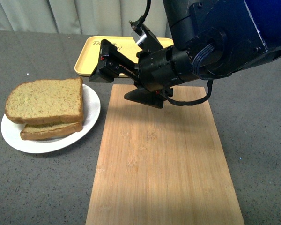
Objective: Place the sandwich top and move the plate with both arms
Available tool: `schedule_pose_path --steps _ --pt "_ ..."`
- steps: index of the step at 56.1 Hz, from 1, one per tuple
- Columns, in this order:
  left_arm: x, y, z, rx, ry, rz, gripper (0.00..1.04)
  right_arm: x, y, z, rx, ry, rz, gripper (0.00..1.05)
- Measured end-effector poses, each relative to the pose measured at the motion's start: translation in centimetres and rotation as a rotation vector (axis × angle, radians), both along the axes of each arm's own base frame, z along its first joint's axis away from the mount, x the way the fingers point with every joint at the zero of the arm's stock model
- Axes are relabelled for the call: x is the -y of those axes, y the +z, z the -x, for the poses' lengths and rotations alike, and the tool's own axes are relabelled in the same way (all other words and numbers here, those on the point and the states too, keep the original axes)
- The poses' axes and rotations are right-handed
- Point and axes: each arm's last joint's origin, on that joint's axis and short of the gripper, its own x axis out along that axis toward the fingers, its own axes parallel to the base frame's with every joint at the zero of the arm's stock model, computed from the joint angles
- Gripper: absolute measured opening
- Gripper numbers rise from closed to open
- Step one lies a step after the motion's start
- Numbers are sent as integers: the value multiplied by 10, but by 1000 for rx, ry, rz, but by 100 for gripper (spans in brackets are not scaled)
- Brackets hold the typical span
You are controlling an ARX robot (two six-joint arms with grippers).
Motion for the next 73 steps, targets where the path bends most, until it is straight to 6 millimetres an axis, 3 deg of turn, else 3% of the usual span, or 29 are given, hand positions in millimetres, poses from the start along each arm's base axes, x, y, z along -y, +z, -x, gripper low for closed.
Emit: schedule_pose_path --steps 1,4,6,9,13,18,21,27,31,33,36,40,45,73 --pt "0 0 0 0 0 0 98 0 -1 0 37 -24 22 95" --pt "0 0 0 0 0 0 98 2 -9 5 395 -234 166 85" --pt "0 0 0 0 -3 0 98 13 -13 15 618 -391 284 78" --pt "0 0 0 0 0 0 98 33 -12 33 793 -558 402 69" --pt "0 0 0 0 1 0 98 62 1 53 912 -738 481 58" --pt "0 0 0 0 1 0 98 99 37 74 1025 -873 480 40" --pt "0 0 0 0 0 0 98 110 45 78 1035 -916 484 29" --pt "0 0 0 0 -1 0 98 115 44 78 1027 -926 501 0" --pt "0 0 0 0 0 0 98 119 44 81 1025 -915 507 1" --pt "0 0 0 0 -2 0 98 129 45 92 1027 -856 507 1" --pt "0 0 0 0 2 0 98 152 51 126 1018 -780 507 1" --pt "0 0 0 -3 5 0 98 180 61 164 1010 -833 544 1" --pt "0 0 0 0 -2 0 98 195 68 192 1019 -852 544 1" --pt "0 0 0 0 0 0 98 222 87 243 1018 -849 544 1"
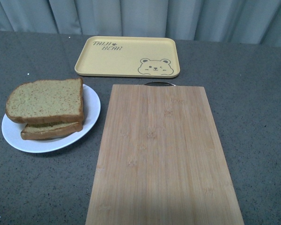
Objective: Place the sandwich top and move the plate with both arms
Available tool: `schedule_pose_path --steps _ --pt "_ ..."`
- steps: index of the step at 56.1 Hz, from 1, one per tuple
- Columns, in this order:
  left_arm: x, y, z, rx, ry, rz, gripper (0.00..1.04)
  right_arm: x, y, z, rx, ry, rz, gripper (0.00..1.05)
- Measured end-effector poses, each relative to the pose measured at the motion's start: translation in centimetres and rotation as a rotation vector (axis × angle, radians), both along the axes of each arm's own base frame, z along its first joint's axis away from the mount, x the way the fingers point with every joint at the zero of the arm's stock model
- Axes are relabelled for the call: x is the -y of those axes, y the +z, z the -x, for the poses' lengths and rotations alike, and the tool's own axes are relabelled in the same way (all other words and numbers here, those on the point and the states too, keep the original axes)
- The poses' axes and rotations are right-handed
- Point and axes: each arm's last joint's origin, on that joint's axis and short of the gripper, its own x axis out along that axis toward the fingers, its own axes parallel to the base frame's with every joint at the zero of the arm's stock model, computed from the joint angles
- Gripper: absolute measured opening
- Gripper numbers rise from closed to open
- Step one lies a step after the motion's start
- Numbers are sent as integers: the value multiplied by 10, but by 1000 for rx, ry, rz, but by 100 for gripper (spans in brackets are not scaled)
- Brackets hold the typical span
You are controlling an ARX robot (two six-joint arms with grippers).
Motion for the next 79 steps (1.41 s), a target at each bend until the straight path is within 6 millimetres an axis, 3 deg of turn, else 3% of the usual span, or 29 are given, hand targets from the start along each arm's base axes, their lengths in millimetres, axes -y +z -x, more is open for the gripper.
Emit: schedule_pose_path --steps 34,79 --pt "0 0 0 0 0 0 98 0 5 27 17 10 0 1" --pt "0 0 0 0 0 0 98 0 6 44 23 10 0 1"
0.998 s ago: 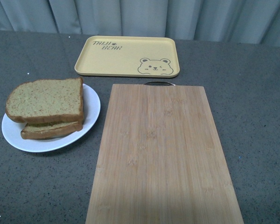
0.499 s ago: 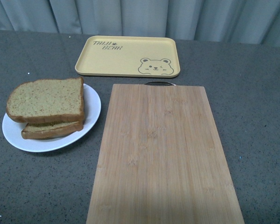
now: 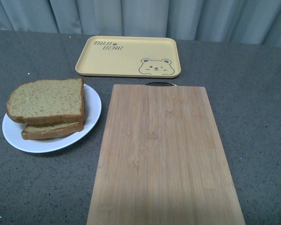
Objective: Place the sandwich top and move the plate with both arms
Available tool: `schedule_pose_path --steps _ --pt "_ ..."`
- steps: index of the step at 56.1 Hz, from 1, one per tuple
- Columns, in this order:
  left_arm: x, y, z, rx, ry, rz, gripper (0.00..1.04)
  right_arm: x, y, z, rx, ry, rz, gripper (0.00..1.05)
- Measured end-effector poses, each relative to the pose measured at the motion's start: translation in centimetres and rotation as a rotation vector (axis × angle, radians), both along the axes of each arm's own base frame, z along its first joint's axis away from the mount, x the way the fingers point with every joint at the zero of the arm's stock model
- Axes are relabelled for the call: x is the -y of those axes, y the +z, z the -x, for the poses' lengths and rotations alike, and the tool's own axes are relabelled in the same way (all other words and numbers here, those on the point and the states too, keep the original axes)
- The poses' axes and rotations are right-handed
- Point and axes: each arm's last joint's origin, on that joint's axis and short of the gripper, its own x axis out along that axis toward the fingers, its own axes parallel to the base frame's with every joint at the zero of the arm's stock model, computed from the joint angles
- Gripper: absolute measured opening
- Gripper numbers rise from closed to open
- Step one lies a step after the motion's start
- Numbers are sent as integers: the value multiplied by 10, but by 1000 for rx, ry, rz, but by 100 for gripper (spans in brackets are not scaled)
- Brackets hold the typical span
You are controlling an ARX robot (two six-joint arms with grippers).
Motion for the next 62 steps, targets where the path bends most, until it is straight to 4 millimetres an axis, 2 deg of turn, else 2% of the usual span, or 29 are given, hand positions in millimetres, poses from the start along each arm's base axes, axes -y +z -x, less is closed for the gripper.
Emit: schedule_pose_path --steps 15,17,47,55,62 --pt "0 0 0 0 0 0 98 0 -3 11 -6 1 0 1" --pt "0 0 0 0 0 0 98 0 -3 11 -6 1 2 4" --pt "0 0 0 0 0 0 98 0 -3 11 -6 1 2 97" --pt "0 0 0 0 1 0 98 0 -3 11 -6 1 3 95" --pt "-1 -3 -8 -295 174 141 98 0 -3 11 -6 0 2 95"
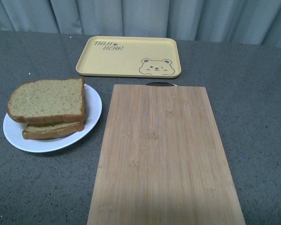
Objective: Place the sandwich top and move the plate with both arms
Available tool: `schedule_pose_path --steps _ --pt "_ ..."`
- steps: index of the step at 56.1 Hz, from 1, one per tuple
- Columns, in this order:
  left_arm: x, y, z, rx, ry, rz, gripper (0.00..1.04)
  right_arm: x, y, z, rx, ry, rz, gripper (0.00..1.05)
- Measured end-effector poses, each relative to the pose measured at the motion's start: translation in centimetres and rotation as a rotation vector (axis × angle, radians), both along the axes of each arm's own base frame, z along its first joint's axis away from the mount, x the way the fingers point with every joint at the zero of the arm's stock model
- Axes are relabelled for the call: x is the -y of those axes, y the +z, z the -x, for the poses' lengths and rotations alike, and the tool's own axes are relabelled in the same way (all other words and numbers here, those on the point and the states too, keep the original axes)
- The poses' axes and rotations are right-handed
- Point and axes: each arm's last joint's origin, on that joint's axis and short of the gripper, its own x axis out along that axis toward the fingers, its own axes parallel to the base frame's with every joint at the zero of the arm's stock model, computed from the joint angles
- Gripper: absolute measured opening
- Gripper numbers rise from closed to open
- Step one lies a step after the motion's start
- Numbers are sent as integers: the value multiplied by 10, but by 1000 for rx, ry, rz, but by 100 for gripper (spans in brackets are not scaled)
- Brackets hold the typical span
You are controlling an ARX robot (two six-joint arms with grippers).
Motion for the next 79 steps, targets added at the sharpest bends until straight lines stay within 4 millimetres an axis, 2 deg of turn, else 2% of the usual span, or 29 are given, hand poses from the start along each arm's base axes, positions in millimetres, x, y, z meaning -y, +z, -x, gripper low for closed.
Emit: schedule_pose_path --steps 10,17,23,36,47,56,68,79 --pt "-4 -2 -41 -94 -2 258 98 0 0 0 0 1 0 95" --pt "-10 -8 -83 -176 -35 430 98 0 0 0 0 1 0 95" --pt "-17 -35 -113 -317 -37 558 98 0 0 0 0 1 0 95" --pt "-31 -82 -148 -502 9 676 98 0 0 0 0 1 0 95" --pt "-45 -100 -155 -543 54 747 98 0 0 0 0 1 0 95" --pt "-56 -112 -153 -564 91 777 98 0 0 0 0 1 0 95" --pt "-61 -127 -150 -602 107 796 98 0 0 0 0 1 0 95" --pt "-63 -128 -167 -585 92 822 98 0 0 0 0 1 0 95"
